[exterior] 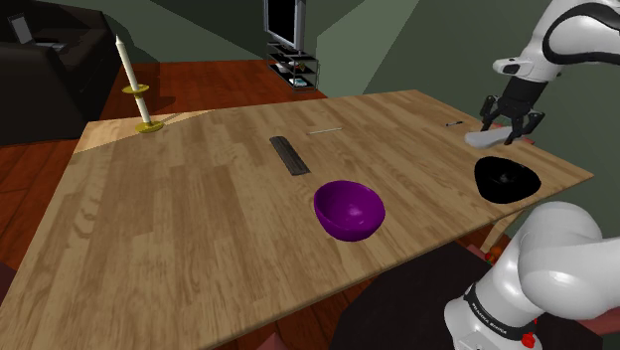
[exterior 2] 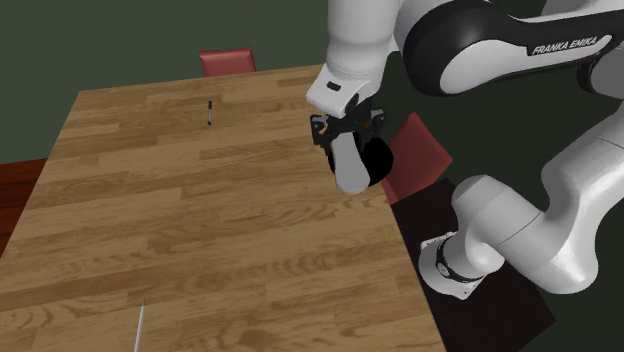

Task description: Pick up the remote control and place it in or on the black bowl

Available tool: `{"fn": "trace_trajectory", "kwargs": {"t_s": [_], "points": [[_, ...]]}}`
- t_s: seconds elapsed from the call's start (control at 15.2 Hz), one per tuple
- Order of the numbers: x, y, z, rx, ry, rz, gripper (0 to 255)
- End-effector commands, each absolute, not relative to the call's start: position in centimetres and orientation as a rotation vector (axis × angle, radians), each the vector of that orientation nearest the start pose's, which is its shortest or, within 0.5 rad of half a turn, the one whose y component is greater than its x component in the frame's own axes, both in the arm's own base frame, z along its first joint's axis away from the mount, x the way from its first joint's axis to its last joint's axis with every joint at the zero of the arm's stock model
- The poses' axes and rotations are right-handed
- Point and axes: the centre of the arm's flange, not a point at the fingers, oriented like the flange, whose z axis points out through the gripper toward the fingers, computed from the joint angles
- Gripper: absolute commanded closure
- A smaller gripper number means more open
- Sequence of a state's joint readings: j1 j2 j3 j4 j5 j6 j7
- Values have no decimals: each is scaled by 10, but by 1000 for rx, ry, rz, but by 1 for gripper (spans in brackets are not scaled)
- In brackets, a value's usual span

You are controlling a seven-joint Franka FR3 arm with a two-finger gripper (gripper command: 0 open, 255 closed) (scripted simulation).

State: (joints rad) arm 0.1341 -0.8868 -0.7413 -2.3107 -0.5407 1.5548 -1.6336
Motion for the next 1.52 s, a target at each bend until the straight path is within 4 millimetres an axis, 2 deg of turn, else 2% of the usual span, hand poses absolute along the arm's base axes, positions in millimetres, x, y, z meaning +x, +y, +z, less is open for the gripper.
{"fn": "trace_trajectory", "kwargs": {"t_s": [0.0, 0.26, 1.19, 1.45], "points": [[194, -309, 537, -2533, -1820, 4, 255], [146, -320, 538, -2533, -1820, 4, 255], [146, -320, 463, -2533, -1820, 4, 255], [146, -320, 463, -2533, -1820, 4, 255]]}}
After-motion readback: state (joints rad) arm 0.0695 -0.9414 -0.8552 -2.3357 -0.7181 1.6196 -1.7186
